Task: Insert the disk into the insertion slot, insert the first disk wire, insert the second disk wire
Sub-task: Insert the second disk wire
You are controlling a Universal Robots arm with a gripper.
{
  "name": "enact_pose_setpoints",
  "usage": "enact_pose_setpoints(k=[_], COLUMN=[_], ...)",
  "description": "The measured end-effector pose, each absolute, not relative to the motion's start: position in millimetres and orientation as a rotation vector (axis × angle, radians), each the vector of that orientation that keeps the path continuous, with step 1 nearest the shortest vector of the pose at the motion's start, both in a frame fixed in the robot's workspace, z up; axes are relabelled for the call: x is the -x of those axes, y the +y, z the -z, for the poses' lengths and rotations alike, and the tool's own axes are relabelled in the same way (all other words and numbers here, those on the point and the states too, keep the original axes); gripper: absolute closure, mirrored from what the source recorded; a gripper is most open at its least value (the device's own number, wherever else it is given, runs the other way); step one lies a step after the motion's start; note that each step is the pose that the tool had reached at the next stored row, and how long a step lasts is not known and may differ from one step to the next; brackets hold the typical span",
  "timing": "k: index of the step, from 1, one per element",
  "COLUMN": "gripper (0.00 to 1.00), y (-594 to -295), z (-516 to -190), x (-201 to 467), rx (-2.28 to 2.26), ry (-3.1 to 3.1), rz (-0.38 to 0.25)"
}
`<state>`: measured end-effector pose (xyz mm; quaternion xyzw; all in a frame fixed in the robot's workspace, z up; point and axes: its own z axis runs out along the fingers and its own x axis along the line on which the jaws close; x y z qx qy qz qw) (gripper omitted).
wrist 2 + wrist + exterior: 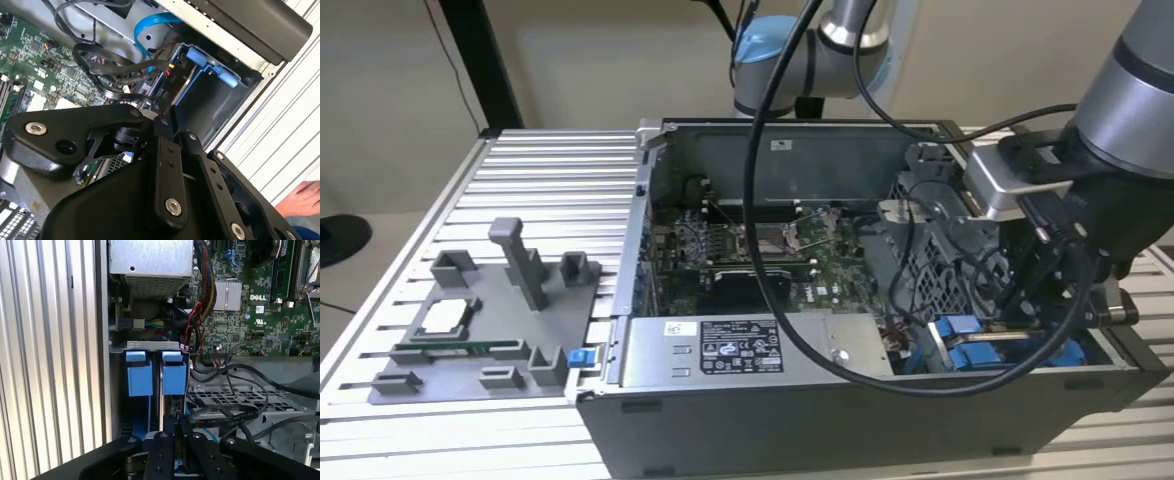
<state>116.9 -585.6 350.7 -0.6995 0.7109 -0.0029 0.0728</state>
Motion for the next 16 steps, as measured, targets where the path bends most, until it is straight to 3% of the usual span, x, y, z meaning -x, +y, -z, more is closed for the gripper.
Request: enact_pose_setpoints(k=[16], gripper=[1.00], y=[-579.4], z=[-342.6], x=[-116.8], rx=[2.093], ry=[2.126], rz=[0.027])
